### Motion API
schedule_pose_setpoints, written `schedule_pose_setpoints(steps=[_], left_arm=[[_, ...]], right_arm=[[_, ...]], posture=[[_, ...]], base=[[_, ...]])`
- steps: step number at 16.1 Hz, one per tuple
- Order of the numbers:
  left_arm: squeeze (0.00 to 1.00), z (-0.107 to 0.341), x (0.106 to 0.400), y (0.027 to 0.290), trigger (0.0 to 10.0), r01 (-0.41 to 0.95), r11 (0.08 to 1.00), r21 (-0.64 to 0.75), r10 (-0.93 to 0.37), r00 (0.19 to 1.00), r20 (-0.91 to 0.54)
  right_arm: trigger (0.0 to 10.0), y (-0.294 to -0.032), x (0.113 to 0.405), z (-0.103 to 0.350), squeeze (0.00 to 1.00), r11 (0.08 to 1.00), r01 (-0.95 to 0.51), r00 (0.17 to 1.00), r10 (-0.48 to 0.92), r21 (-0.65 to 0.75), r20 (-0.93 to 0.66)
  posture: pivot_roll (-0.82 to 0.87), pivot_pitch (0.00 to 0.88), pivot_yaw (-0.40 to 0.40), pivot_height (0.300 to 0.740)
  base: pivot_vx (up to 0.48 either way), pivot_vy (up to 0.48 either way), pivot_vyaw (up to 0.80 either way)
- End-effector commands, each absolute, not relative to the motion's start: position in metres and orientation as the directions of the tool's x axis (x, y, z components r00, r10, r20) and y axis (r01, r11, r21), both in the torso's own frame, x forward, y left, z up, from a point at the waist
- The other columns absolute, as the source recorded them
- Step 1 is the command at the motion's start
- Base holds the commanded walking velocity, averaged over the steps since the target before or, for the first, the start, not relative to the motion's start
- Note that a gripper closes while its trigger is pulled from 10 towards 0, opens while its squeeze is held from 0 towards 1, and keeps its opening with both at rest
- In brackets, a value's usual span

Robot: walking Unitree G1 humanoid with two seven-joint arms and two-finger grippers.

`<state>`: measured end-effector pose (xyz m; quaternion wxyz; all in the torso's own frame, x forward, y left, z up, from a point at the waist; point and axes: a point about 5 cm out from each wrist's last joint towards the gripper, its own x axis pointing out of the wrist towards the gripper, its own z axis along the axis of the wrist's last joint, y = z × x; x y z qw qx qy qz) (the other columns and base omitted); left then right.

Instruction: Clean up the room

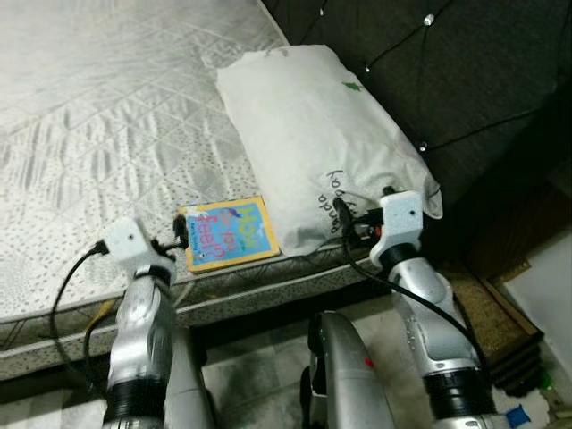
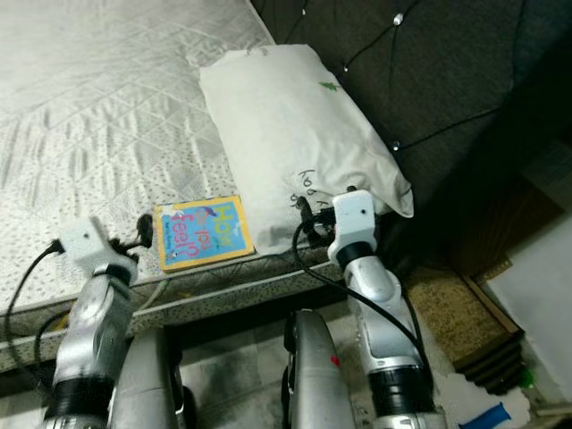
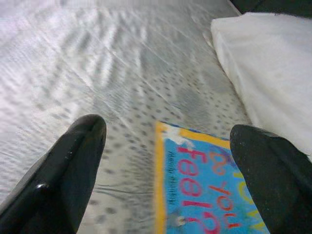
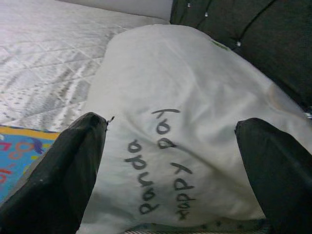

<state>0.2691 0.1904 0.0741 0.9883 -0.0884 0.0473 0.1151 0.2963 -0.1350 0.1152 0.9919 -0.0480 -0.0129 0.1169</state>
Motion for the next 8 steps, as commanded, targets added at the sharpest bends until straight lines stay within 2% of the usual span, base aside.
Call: schedule_pose_setpoints(steps=[1,2,3,4,5,7,8], left_arm=[[1.0,0.081,0.262,0.186,10.0,-0.222,0.972,-0.074,0.217,0.974,-0.068],[1.0,0.082,0.25,0.192,10.0,-0.285,0.958,0.04,0.287,0.956,-0.067],[1.0,0.084,0.248,0.196,10.0,-0.34,0.936,0.092,0.346,0.937,-0.057],[0.89,0.09,0.251,0.196,10.0,-0.339,0.935,0.105,0.343,0.939,-0.03],[0.0,0.1,0.257,0.197,10.0,-0.373,0.912,0.168,0.375,0.927,0.023],[0.0,0.116,0.263,0.195,10.0,-0.377,0.908,0.181,0.359,0.925,0.126],[0.0,0.118,0.265,0.191,10.0,-0.327,0.931,0.161,0.304,0.941,0.151]], right_arm=[[10.0,-0.134,0.298,0.112,0.0,0.967,-0.239,0.971,0.241,-0.094,0.011],[10.0,-0.128,0.299,0.103,0.0,0.96,-0.269,0.963,0.268,-0.074,-0.02],[10.0,-0.123,0.303,0.101,0.0,0.957,-0.283,0.959,0.282,-0.066,-0.028],[10.0,-0.12,0.307,0.102,0.0,0.955,-0.29,0.957,0.289,-0.058,-0.022],[10.0,-0.118,0.314,0.106,0.0,0.955,-0.291,0.957,0.291,-0.049,-0.008],[10.0,-0.113,0.32,0.115,0.0,0.953,-0.3,0.953,0.301,-0.032,0.036],[10.0,-0.11,0.322,0.119,0.0,0.952,-0.302,0.951,0.304,-0.043,0.059]], posture=[[-0.02,0.037,-0.057,0.577],[0.01,0.03,-0.057,0.577],[0.02,0.025,-0.057,0.577],[0.03,0.019,-0.056,0.577],[0.04,0.014,-0.058,0.577],[0.04,0.008,-0.059,0.577],[0.05,0.0,-0.055,0.577]], base=[[0.0,0.0,0.0],[0.0,0.0,0.0],[0.0,0.0,0.0],[0.0,0.0,0.0],[0.0,0.0,0.0],[0.0,0.0,0.0],[0.0,0.0,0.0]])
